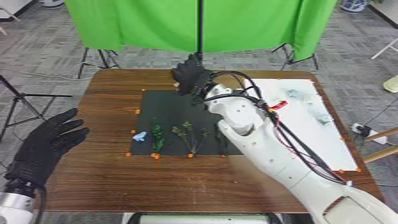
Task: Arrange flowers
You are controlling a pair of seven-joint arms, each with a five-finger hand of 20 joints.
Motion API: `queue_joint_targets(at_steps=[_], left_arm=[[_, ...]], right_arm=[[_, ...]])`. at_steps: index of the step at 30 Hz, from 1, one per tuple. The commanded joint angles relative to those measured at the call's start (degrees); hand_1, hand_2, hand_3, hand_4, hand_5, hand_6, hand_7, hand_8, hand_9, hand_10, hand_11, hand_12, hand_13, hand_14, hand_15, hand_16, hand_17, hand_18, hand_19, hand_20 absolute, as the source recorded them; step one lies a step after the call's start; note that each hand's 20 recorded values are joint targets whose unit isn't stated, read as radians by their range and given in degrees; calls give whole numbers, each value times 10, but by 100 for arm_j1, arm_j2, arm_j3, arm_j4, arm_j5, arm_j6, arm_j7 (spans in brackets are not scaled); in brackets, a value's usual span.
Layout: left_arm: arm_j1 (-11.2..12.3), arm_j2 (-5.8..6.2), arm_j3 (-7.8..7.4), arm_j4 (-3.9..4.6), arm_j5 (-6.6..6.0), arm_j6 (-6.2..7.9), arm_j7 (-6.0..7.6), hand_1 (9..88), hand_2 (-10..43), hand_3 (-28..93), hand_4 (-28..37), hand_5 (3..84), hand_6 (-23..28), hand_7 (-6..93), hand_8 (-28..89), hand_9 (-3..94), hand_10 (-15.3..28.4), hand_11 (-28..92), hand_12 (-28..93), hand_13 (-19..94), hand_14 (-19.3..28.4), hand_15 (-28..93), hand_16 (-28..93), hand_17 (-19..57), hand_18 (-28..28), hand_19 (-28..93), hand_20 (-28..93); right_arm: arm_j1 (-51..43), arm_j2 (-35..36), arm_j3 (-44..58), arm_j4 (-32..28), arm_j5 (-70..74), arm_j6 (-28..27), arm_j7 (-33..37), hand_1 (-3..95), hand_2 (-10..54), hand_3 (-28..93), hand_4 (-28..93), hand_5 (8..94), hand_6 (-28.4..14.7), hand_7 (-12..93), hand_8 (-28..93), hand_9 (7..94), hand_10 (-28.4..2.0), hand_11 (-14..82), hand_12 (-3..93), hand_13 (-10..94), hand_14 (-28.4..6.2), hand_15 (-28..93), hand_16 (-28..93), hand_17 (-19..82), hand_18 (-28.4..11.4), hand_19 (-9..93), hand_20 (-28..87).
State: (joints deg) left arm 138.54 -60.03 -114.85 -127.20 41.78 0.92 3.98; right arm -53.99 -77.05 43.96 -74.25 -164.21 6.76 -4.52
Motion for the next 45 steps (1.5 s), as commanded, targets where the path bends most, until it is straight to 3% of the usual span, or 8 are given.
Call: queue_joint_targets(at_steps=[1, 3, 6, 9, 15, 34, 45], left_arm=[[-80, 95, 86, 74, -18, 2, -13, 272, -4, 719, -227, 339, 20, 284, -135, 290, 126, 316, 145, 258, 151, 441, -8, -50, 227, 504, 86], [-97, 136, 109, 63, -13, -12, -10, 272, -4, 719, -227, 339, 21, 283, -135, 291, 126, 316, 145, 258, 151, 442, -8, -49, 227, 503, 86], [-250, 216, 175, 109, -19, -54, -77, 272, -4, 719, -228, 339, 21, 284, -135, 291, 126, 316, 145, 259, 150, 440, -8, -50, 228, 504, 86], [-392, 320, 253, 162, -27, -76, -60, 272, -4, 719, -228, 339, 21, 284, -135, 291, 127, 316, 145, 259, 150, 440, -8, -50, 227, 503, 87], [-569, 397, 369, 218, -30, -91, -50, 272, -5, 719, -228, 339, 21, 283, -135, 290, 125, 315, 145, 258, 151, 440, -8, -50, 228, 505, 88], [-829, 491, 513, 313, -6, -221, -115, 272, -5, 719, -229, 339, 21, 281, -134, 290, 126, 316, 144, 258, 150, 440, -8, -49, 228, 505, 87], [-910, 532, 559, 351, -19, -210, -126, 271, -5, 720, -227, 339, 21, 283, -134, 290, 126, 316, 144, 259, 150, 441, -8, -49, 228, 505, 86]], right_arm=[[-143, -781, -22, 469, -672, -141, -411, 456, -95, 870, -282, 707, 4, 519, -154, 845, -22, 248, 504, 780, -17, 546, 353, 302, -171, 780, 451], [-206, -936, 72, 549, -852, -150, -482, 456, -95, 868, -282, 707, 4, 520, -156, 846, -21, 247, 502, 779, -17, 546, 354, 302, -171, 780, 452], [-274, -1006, 55, 514, -959, -258, -375, 456, -95, 867, -283, 707, 4, 520, -157, 844, -21, 245, 501, 778, -16, 546, 355, 300, -172, 782, 453], [-280, -1029, 26, 533, -1026, -308, -348, 455, -95, 866, -283, 705, 7, 521, -158, 843, -20, 245, 501, 773, -20, 558, 360, 303, -172, 801, 464], [-332, -1187, 162, 742, -1348, -247, -316, 455, -95, 860, -283, 701, 13, 526, -159, 842, -18, 246, 501, 760, -25, 595, 353, 301, -175, 809, 475], [-320, -1364, 184, 970, -1722, -228, -7, 421, -95, 844, -283, 659, 14, 547, -140, 809, -20, 260, 503, 719, -30, 642, 316, 287, -177, 810, 487], [-293, -1377, 128, 1012, -1786, -319, 175, 393, -95, 832, -283, 636, 12, 565, -134, 782, -23, 297, 509, 699, -35, 670, 282, 280, -176, 808, 489]])
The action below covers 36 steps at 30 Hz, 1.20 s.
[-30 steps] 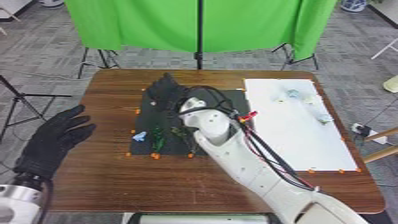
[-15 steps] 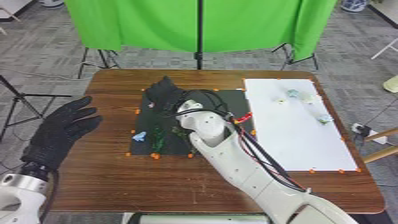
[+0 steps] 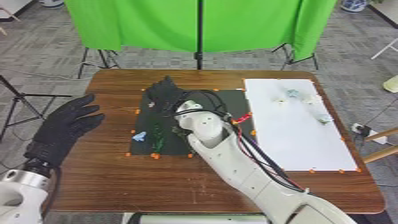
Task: Arrange flowers
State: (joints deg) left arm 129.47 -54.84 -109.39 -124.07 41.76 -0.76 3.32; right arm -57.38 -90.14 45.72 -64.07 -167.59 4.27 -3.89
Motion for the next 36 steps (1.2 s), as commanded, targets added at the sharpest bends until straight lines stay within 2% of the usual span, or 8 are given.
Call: queue_joint_targets(at_steps=[1, 13, 18, 21, 25, 29, 33, 36], left_arm=[[-16, 14, 16, 44, -13, -46, -73, 271, -5, 720, -227, 339, 21, 284, -134, 290, 126, 316, 144, 258, 150, 441, -8, -49, 228, 505, 86], [107, -31, -27, 4, -15, -48, -22, 271, -5, 720, -228, 339, 21, 284, -135, 290, 126, 317, 145, 258, 151, 441, -8, -49, 228, 505, 86], [340, -221, -111, -76, -12, 42, 73, 272, -5, 719, -229, 339, 21, 284, -135, 290, 127, 316, 144, 258, 151, 442, -8, -49, 227, 505, 86], [462, -356, -156, -102, -10, 57, 110, 271, -4, 720, -228, 339, 21, 284, -135, 291, 127, 316, 144, 258, 151, 442, -8, -49, 228, 505, 86], [606, -491, -221, -138, -10, 63, 21, 270, -5, 721, -227, 339, 22, 283, -135, 291, 127, 317, 144, 258, 151, 441, -9, -49, 227, 505, 87], [720, -602, -292, -171, -7, 60, 32, 271, -5, 720, -227, 339, 21, 283, -135, 291, 126, 315, 144, 258, 151, 441, -8, -49, 227, 504, 87], [781, -614, -344, -201, -14, 50, 32, 271, -6, 721, -227, 339, 21, 283, -135, 291, 126, 314, 145, 258, 151, 441, -8, -49, 227, 504, 87], [781, -653, -354, -206, 4, 17, 7, 270, -6, 721, -227, 339, 21, 282, -135, 291, 126, 314, 145, 258, 151, 441, -8, -49, 227, 504, 87]], right_arm=[[62, -47, -90, -12, -1389, -87, 153, 391, -95, 831, -283, 634, 11, 565, -134, 780, -22, 297, 508, 698, -36, 670, 282, 279, -176, 807, 489], [143, 115, -350, -314, -837, -187, 371, 348, -95, 831, -283, 620, 13, 546, -129, 743, -34, 372, 445, 686, -39, 683, 267, 272, -179, 804, 492], [180, 380, -254, -840, -164, -293, 326, 320, -95, 848, -283, 614, 16, 507, -125, 719, -44, 407, 408, 675, -41, 685, 266, 265, -181, 800, 494], [301, 848, -130, -1181, 329, -369, 466, 302, -89, 865, -283, 602, 17, 469, -133, 684, -51, 422, 388, 654, -43, 687, 264, 259, -181, 797, 495], [143, 1657, 316, -1744, 823, -600, 822, 287, -87, 887, -283, 564, 19, 427, -250, 625, -66, 450, 318, 601, -52, 695, 233, 239, -179, 789, 492], [-220, 2564, 818, -2260, 1256, -668, 1173, 260, -87, 917, -282, 456, -11, 399, -244, 479, -102, 458, 245, 474, -67, 656, 174, 206, -176, 744, 458], [-814, 3413, 1438, -2689, 1592, -834, 1576, 240, -90, 922, -283, 367, -31, 379, -229, 378, -123, 420, 231, 383, -80, 548, 126, 177, -172, 671, 399], [-1502, 3924, 2115, -3027, 1895, -995, 1900, 228, -88, 921, -283, 313, -45, 322, -199, 328, -132, 324, 211, 310, -104, 374, 136, 149, -167, 591, 279]])
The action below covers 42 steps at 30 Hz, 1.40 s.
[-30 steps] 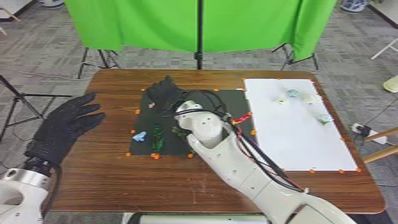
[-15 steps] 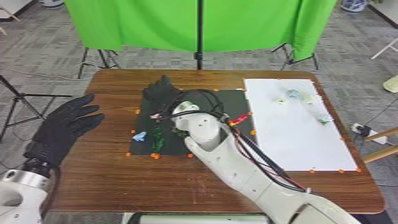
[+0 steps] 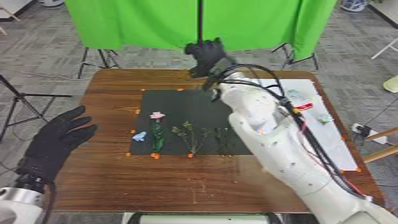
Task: Arrange flowers
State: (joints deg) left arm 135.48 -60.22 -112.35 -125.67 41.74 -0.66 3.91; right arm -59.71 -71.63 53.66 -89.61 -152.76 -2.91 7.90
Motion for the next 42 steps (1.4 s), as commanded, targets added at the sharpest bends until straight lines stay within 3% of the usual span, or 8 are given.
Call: queue_joint_targets(at_steps=[1, 8, 11, 16, 21, 27, 32, 42], left_arm=[[168, -127, -56, -40, 8, -9, -60, 271, -6, 720, -228, 339, 21, 283, -135, 290, 126, 314, 145, 258, 151, 442, -8, -49, 227, 504, 87], [226, -188, -59, -53, 30, -4, -68, 271, -6, 720, -228, 338, 21, 282, -135, 290, 126, 314, 145, 258, 151, 442, -9, -50, 228, 504, 87], [212, -185, -65, -50, 41, -18, -94, 271, -6, 719, -229, 338, 21, 283, -135, 290, 126, 315, 145, 258, 151, 442, -9, -50, 227, 503, 87], [161, -176, -27, -18, 37, -58, -128, 271, -6, 720, -229, 337, 21, 283, -135, 290, 126, 315, 145, 258, 150, 441, -9, -50, 227, 503, 87], [179, -188, -22, -12, 34, -64, -132, 272, -5, 719, -228, 337, 22, 282, -135, 289, 126, 316, 145, 258, 150, 441, -9, -50, 227, 503, 86], [178, -167, -44, -5, 20, -74, -144, 272, -5, 719, -228, 336, 21, 284, -134, 289, 126, 315, 145, 257, 151, 442, -9, -50, 227, 503, 86], [111, -144, -26, 14, 25, -80, -184, 273, -5, 718, -230, 336, 21, 283, -135, 289, 126, 316, 145, 257, 151, 442, -9, -50, 227, 503, 86], [141, -139, -25, -2, 37, -107, -171, 272, -3, 717, -229, 336, 21, 285, -136, 289, 126, 316, 146, 257, 151, 442, -9, -50, 227, 502, 86]], right_arm=[[-1559, 2230, 1574, -592, 520, -241, 835, 225, -89, 919, -283, 300, -49, 307, -193, 310, -133, 284, 214, 292, -108, 326, 149, 137, -170, 572, 255], [-2922, 2592, 2869, -900, 1026, -755, 1297, 210, -95, 909, -281, 244, -70, 194, -128, 236, -142, 141, 226, 236, -148, 98, 219, 84, -198, 484, 169], [-3235, 2640, 3092, -869, 1031, -652, 1449, 209, -95, 902, -282, 231, -72, 182, -124, 220, -143, 112, 234, 236, -156, 40, 240, 74, -206, 468, 156], [-3718, 2648, 3379, -913, 986, -381, 1679, 222, -95, 905, -282, 278, -57, 248, -160, 299, -128, 232, 228, 336, -107, 181, 236, 87, -209, 505, 181], [-3958, 2646, 3523, -956, 985, -650, 1784, 260, -95, 912, -282, 338, -34, 317, -200, 373, -104, 340, 217, 418, -73, 326, 182, 111, -207, 542, 210], [-3910, 2636, 3422, -809, 1135, -693, 1729, 278, -95, 908, -283, 354, -29, 324, -212, 393, -93, 342, 206, 443, -68, 330, 165, 121, -199, 543, 208], [-3819, 2647, 3231, -716, 928, -322, 1770, 288, -95, 903, -283, 350, -31, 320, -213, 404, -84, 348, 200, 489, -62, 330, 158, 132, -196, 550, 210], [-3576, 2598, 2963, -467, 769, -359, 1607, 282, -95, 903, -283, 321, -37, 304, -201, 378, -94, 273, 183, 512, -59, 342, 146, 160, -179, 616, 243]])
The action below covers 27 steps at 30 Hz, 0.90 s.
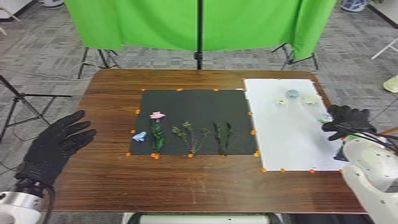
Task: Arrange flowers
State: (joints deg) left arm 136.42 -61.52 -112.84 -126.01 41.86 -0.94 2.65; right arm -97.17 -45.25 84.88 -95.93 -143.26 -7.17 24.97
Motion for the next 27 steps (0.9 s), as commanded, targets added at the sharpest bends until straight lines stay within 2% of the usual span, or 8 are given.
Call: queue_joint_targets(at_steps=[1, 3, 4, 6, 9, 16, 23, 27], left_arm=[[48, -7, 23, 30, 15, -68, -40, 272, -3, 717, -229, 336, 21, 285, -136, 290, 127, 316, 146, 257, 151, 442, -9, -50, 227, 502, 86], [55, -11, 24, 28, 17, -61, -42, 271, -3, 717, -229, 337, 22, 285, -136, 290, 127, 317, 145, 257, 151, 443, -9, -50, 227, 502, 86], [53, -5, 33, 33, 14, -56, -35, 271, -3, 718, -229, 337, 22, 285, -136, 290, 127, 317, 145, 257, 151, 443, -9, -50, 227, 503, 86], [64, -13, 34, 24, 9, -59, -25, 271, -3, 718, -229, 337, 22, 284, -136, 292, 127, 318, 145, 257, 152, 443, -9, -50, 226, 502, 86], [112, -26, 5, 5, 7, -34, -6, 271, -3, 719, -229, 338, 22, 285, -136, 292, 127, 319, 145, 257, 152, 443, -9, -50, 226, 502, 86], [162, -35, -40, -25, 8, -1, 5, 271, -3, 719, -228, 338, 22, 285, -135, 291, 127, 318, 144, 258, 152, 442, -10, -50, 226, 502, 86], [130, -35, 12, -24, 1, 19, -47, 271, -3, 719, -229, 339, 23, 283, -135, 293, 127, 318, 144, 257, 152, 444, -9, -50, 227, 503, 86], [29, -35, 73, 3, 11, -3, -100, 270, -3, 720, -230, 339, 23, 283, -135, 292, 127, 318, 144, 258, 151, 443, -9, -50, 227, 503, 86]], right_arm=[[190, -47, -184, 205, -171, 114, -142, 285, -95, 901, -283, 326, -35, 304, -201, 386, -93, 284, 188, 524, -58, 351, 146, 164, -178, 625, 250], [228, -25, -329, 366, -263, 593, -149, 306, -95, 900, -283, 377, -24, 320, -210, 442, -81, 341, 196, 586, -44, 399, 148, 191, -176, 668, 281], [231, 18, -415, 492, -276, 1076, -277, 341, -95, 893, -282, 434, -6, 349, -227, 517, -74, 372, 201, 644, -31, 424, 173, 219, -169, 690, 304], [212, 45, -524, 588, -548, 1589, -332, 425, -77, 832, -282, 549, 14, 416, -183, 700, -40, 229, 339, 744, -9, 408, 261, 261, -163, 711, 332], [161, 13, -517, 430, -525, 1769, -532, 489, -92, 834, -282, 741, 27, 398, -118, 907, -6, 140, 434, 854, 0, 433, 297, 319, -155, 751, 372], [676, -340, -878, -219, -715, 2236, -1083, 486, -95, 864, -283, 795, 21, 364, -104, 936, -10, 134, 441, 879, 1, 421, 331, 331, -157, 760, 389], [2250, -1194, -2367, -225, -500, 1765, -2340, 487, -95, 856, -283, 793, 27, 345, -93, 932, -15, 122, 443, 863, 6, 408, 353, 320, -153, 753, 391], [2862, -1873, -2993, 112, -620, 1072, -3001, 484, -95, 853, -283, 786, 29, 344, -93, 924, -16, 116, 444, 853, 8, 406, 359, 313, -150, 749, 391]])
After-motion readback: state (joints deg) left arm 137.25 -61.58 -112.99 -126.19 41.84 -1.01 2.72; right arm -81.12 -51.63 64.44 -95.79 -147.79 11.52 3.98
